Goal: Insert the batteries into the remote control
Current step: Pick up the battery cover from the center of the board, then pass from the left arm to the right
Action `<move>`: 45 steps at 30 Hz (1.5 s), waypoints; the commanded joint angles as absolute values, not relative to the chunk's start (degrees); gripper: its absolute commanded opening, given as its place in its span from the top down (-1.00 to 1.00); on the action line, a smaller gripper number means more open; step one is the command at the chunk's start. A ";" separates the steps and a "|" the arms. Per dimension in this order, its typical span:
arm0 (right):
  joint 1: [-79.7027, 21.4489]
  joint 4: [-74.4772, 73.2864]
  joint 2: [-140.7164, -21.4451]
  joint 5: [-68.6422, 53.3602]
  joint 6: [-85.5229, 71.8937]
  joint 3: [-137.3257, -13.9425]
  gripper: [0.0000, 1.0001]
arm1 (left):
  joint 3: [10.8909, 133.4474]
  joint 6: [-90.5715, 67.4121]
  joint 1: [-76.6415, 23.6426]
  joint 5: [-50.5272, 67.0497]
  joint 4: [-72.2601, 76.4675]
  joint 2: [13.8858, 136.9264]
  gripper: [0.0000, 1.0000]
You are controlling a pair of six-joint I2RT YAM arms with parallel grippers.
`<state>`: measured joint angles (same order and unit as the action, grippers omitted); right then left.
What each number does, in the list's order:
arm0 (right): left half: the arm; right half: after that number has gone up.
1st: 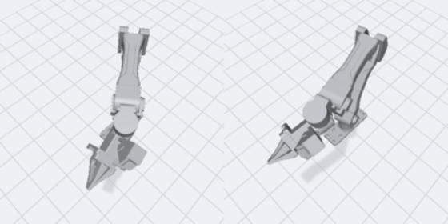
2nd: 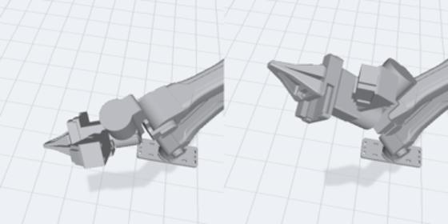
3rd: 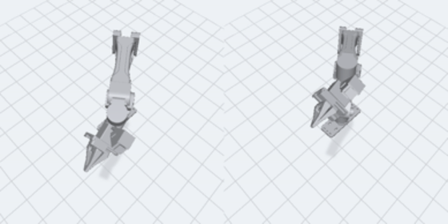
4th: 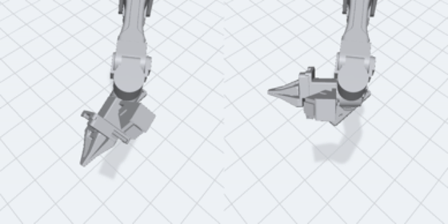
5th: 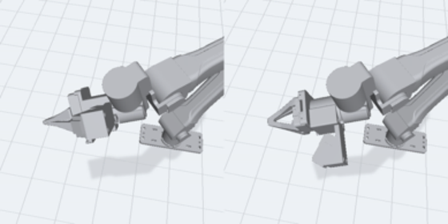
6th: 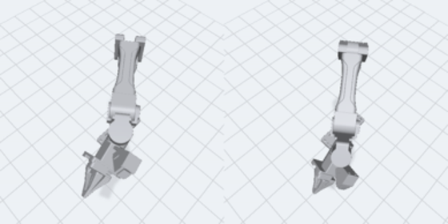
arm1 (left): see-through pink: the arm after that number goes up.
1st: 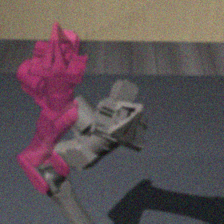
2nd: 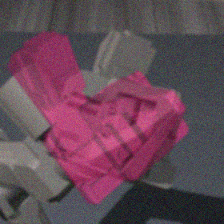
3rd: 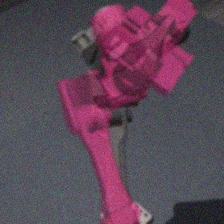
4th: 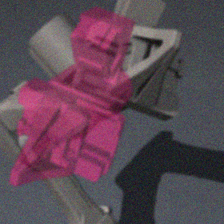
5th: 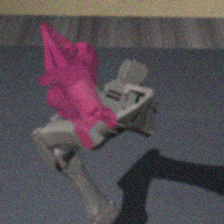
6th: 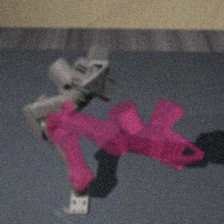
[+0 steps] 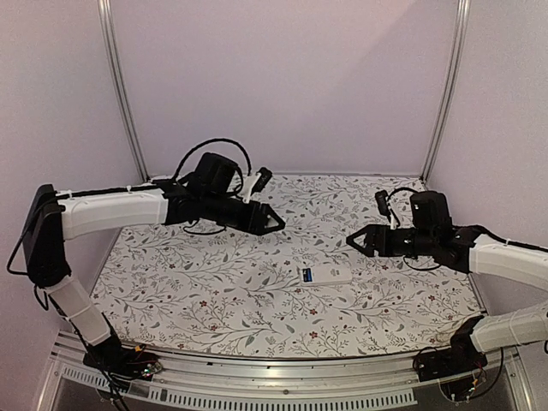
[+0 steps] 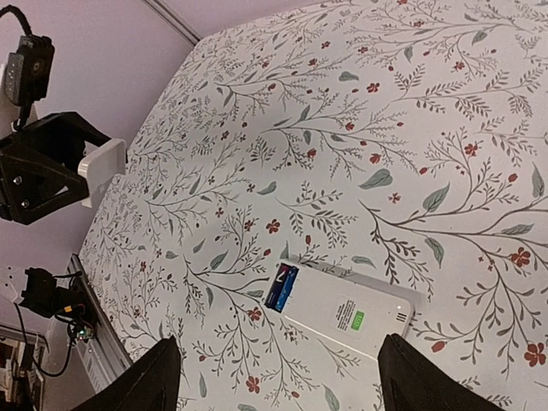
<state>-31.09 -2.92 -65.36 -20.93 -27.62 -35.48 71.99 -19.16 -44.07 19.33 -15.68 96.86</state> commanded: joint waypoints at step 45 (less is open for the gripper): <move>-57.85 18.81 -93.82 12.93 -10.36 -62.06 0.12 | 45.85 -80.20 -49.04 5.82 47.69 92.77 0.05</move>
